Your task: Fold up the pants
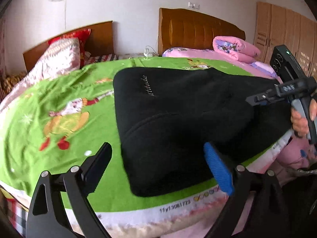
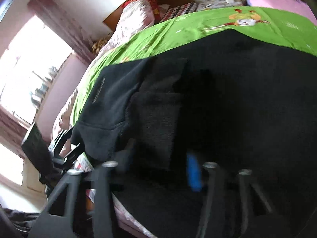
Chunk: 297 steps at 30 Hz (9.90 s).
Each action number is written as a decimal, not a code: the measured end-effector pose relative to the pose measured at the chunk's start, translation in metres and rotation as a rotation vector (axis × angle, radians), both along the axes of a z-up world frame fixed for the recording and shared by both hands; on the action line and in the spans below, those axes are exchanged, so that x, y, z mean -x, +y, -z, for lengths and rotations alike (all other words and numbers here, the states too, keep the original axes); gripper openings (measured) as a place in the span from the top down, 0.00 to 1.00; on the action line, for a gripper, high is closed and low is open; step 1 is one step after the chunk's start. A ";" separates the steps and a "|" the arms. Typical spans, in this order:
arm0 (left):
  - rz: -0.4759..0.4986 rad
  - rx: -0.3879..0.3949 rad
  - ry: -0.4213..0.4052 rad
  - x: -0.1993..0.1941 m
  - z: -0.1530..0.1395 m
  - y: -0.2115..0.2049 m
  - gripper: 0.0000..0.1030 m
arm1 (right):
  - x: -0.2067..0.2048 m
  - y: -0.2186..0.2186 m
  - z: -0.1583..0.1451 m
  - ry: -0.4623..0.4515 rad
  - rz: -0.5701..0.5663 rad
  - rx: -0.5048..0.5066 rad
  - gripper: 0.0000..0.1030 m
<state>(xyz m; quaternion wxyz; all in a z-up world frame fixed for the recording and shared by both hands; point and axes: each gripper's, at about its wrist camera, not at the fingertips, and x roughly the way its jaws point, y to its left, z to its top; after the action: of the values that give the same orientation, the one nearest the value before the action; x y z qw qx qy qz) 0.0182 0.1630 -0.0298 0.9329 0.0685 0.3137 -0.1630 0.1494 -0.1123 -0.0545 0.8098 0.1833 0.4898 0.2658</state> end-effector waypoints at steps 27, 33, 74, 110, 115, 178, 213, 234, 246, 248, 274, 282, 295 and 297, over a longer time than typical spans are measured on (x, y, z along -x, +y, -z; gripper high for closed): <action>-0.015 -0.219 0.028 -0.007 0.007 -0.029 0.03 | 0.070 -0.038 0.000 -0.159 0.189 0.112 0.49; 0.038 0.061 -0.061 0.014 -0.055 -0.010 0.02 | 0.087 -0.024 -0.048 -0.395 0.176 0.218 0.22; -0.006 0.173 0.401 -0.182 -0.027 -0.061 0.02 | 0.007 0.057 -0.031 -0.320 -0.150 0.432 0.13; -0.079 -0.074 0.234 -0.125 0.016 -0.115 0.01 | 0.053 -0.134 0.001 -0.196 0.391 0.559 0.05; -0.078 -0.072 0.222 -0.122 0.014 -0.116 0.01 | 0.078 -0.149 0.013 -0.252 0.383 0.588 0.05; 0.224 -0.253 0.277 -0.216 0.020 -0.472 0.01 | 0.143 -0.201 0.004 -0.384 0.459 0.565 0.05; -0.126 -0.124 0.039 -0.100 -0.047 -0.208 0.01 | 0.156 -0.304 0.017 -0.127 0.666 -0.045 0.04; -0.097 0.044 0.242 -0.134 0.011 -0.155 0.01 | 0.149 -0.265 0.018 -0.102 0.650 0.033 0.21; -0.050 0.052 0.176 -0.106 -0.034 -0.164 0.02 | 0.192 -0.295 0.038 -0.248 0.770 -0.258 0.73; -0.029 0.013 0.177 -0.104 -0.033 -0.172 0.01 | 0.194 -0.292 0.035 -0.289 0.778 -0.275 0.73; -0.352 0.502 0.155 -0.066 -0.030 0.070 0.02 | 0.135 0.113 -0.051 -0.751 -0.236 0.519 0.77; -0.115 0.829 0.378 -0.073 -0.006 0.077 0.02 | 0.162 0.135 -0.013 -0.903 -0.273 0.725 0.77; 0.113 0.764 0.628 -0.116 -0.031 -0.010 0.02 | 0.182 0.145 -0.027 -1.018 -0.219 0.727 0.81; 0.117 0.704 0.644 -0.121 -0.032 -0.023 0.02 | 0.186 0.147 -0.028 -1.022 -0.216 0.719 0.81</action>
<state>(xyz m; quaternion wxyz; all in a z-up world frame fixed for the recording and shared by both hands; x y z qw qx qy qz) 0.1392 0.1403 0.0023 0.7442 -0.2882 0.5079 -0.3244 -0.0364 0.0349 -0.0268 0.9211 -0.3006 0.1155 0.2188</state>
